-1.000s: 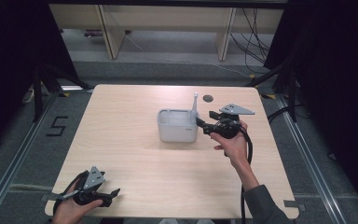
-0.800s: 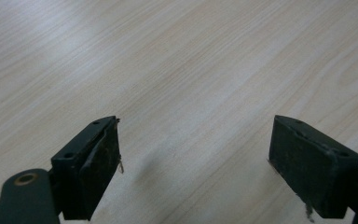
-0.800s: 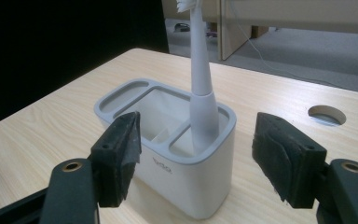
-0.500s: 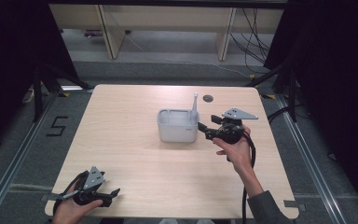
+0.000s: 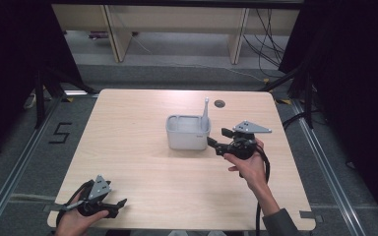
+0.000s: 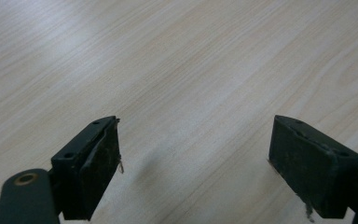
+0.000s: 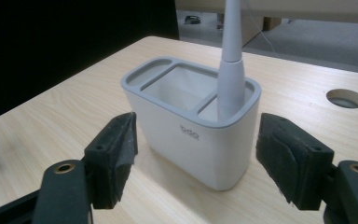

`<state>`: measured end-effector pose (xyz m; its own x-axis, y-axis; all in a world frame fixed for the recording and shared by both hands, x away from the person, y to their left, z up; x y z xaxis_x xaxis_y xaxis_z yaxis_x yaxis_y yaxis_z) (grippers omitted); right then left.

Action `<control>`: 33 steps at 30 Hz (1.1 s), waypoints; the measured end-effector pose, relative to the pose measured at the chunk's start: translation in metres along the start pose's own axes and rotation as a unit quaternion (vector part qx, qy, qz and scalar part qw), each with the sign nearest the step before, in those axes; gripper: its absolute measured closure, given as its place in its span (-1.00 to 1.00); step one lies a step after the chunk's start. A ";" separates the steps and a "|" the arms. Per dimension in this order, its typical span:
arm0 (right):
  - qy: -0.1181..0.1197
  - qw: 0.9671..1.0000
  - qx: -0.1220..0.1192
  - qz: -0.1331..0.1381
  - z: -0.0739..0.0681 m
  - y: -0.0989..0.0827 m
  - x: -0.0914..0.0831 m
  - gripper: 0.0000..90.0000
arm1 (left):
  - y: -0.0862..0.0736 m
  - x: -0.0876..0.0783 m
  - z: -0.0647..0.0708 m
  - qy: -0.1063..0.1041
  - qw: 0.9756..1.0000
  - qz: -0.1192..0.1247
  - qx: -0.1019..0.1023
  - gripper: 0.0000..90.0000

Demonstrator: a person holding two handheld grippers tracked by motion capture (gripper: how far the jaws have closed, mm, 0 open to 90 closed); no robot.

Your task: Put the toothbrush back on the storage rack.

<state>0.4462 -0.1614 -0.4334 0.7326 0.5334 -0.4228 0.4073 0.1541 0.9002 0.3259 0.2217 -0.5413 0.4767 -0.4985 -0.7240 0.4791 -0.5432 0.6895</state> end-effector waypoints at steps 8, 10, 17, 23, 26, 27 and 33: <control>0.003 1.000 -0.006 -0.005 -0.010 -0.005 -0.003 -0.47 | 0.000 0.000 0.001 -0.001 1.000 0.003 -0.003 -0.65; 0.011 1.000 -0.008 -0.010 -0.013 -0.009 -0.004 -0.47 | 0.000 0.000 0.000 0.000 1.000 0.000 -0.001 -0.65; 0.018 1.000 -0.014 -0.015 -0.019 -0.016 -0.007 -0.48 | 0.000 0.000 0.001 -0.001 1.000 0.002 -0.003 -0.65; 0.023 0.999 -0.016 -0.025 -0.024 -0.022 -0.010 -0.47 | 0.000 0.000 0.000 -0.001 1.000 0.003 -0.002 -0.65; 0.023 0.999 -0.020 -0.022 -0.025 -0.024 -0.011 -0.47 | 0.000 0.000 0.000 -0.001 1.000 0.003 -0.001 -0.65; 0.029 0.999 -0.011 -0.022 -0.027 -0.025 -0.011 -0.47 | 0.000 -0.001 0.000 -0.001 1.000 0.003 -0.001 -0.65; 0.027 0.999 -0.021 -0.024 -0.028 -0.032 -0.012 -0.47 | 0.001 -0.001 0.000 -0.001 1.000 0.004 -0.001 -0.65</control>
<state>0.4092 -0.1498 -0.4538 0.6813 0.5684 -0.4612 0.4182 0.2149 0.8826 0.3255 0.2213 -0.5405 0.4794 -0.5033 -0.7189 0.4774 -0.5378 0.6949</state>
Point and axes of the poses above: each handheld gripper's, and its own axes: x roughly forward along the jaws, y roughly out of its top, z roughly to its right, the point moved 5 cm from there along x, roughly forward along the jaws, and after that the axes turned 8 degrees about -y, right-handed, at the moved point
